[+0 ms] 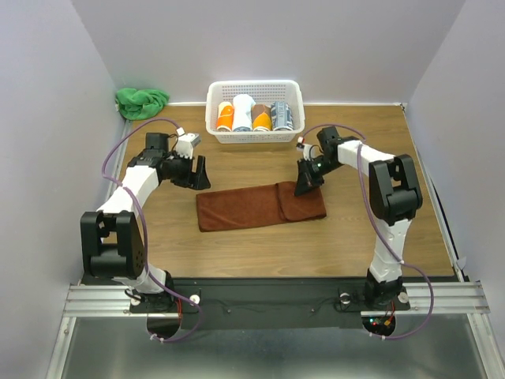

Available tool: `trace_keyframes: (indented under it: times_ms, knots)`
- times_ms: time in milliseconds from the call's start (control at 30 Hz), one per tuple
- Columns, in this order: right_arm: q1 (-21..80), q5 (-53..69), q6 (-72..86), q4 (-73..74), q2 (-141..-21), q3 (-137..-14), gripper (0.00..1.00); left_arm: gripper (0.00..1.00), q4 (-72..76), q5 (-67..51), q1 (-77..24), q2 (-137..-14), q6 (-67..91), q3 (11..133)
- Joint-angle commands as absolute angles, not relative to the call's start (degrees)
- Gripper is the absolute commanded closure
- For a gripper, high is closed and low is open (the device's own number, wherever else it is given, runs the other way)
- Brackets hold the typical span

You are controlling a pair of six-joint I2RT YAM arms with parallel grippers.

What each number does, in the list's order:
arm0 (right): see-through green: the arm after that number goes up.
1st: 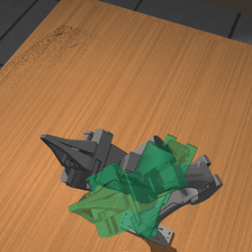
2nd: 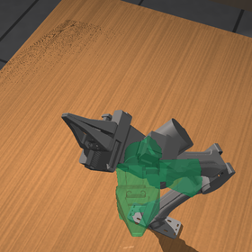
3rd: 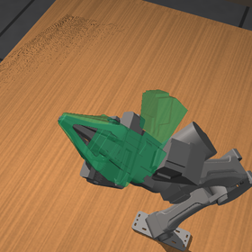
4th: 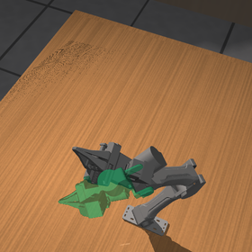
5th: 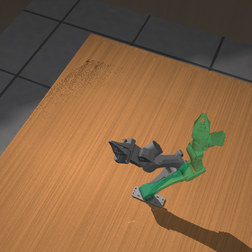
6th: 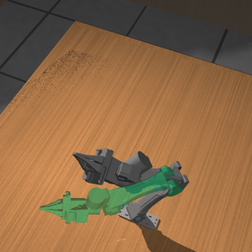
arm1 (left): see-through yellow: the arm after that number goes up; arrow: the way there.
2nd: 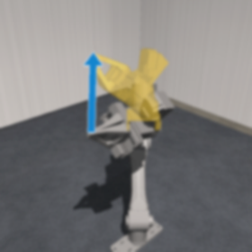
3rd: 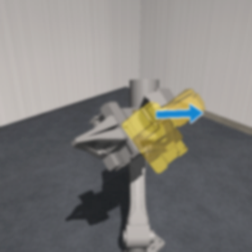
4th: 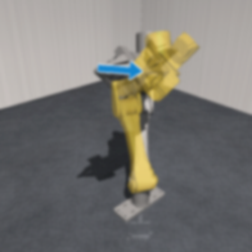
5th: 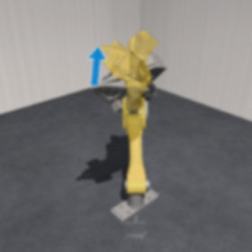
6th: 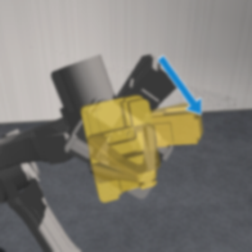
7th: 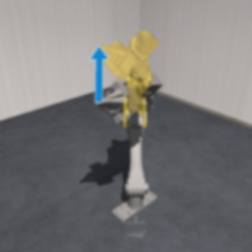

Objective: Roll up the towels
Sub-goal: Fold the towel

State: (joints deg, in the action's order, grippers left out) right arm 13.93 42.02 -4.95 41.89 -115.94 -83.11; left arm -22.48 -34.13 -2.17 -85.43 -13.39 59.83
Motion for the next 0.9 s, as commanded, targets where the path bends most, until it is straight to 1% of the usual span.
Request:
trace_keyframes:
  times_ms: [0,133,233,267,300,400,467,567,600,700,867]
  knots:
    - [14.3,43.6,-5.8,38.9,-117.9,-82.3,0.87,0.2,-21.4,-36.8,-2.5,-85.8,-14.0,59.0]
    - [14.2,45.7,-5.4,37.6,-120.4,-81.1,0.88,0.24,-21.4,-38.3,-2.8,-87.3,-14.3,58.4]
    - [14.2,46.3,-5.2,37.7,-120.8,-80.8,0.88,0.3,-21.1,-36.3,-3.9,-87.6,-14.5,57.7]
    - [14.2,46.4,-4.8,37.7,-119.9,-80.7,0.88,0.32,-20.9,-34.8,-4.7,-87.5,-14.2,57.6]
    - [14.2,46.6,-4.6,37.8,-118.7,-80.7,0.88,0.37,-20.9,-33.8,-5.3,-87.5,-14.3,57.3]
    - [14.2,47.3,-2.6,38.7,-112.7,-81.5,0.85,0.45,-22.3,-29.9,-8.3,-87.4,-15.1,57.5]
    - [13.8,46.2,-2.6,40.5,-108.1,-82.1,0.83,0.47,-23.1,-27.4,-10.9,-87.6,-15.6,57.8]
    - [12.6,40.4,-5.6,43.8,-105.3,-81.7,0.83,0.52,-24.2,-24.4,-12.7,-88.9,-15.8,58.2]
    - [11.9,36.9,-6.6,44.6,-105.3,-81.2,0.84,0.56,-24.3,-23.9,-13.5,-89.3,-15.8,58.4]
    - [11.2,32.0,-9.5,46.0,-105.9,-78.4,0.89,0.66,-25.8,-21.4,-14.4,-92.4,-16.1,59.1]
    - [11.1,30.1,-11.6,45.4,-108.1,-74.4,0.94,0.69,-26.0,-21.6,-14.9,-95.6,-15.8,59.5]
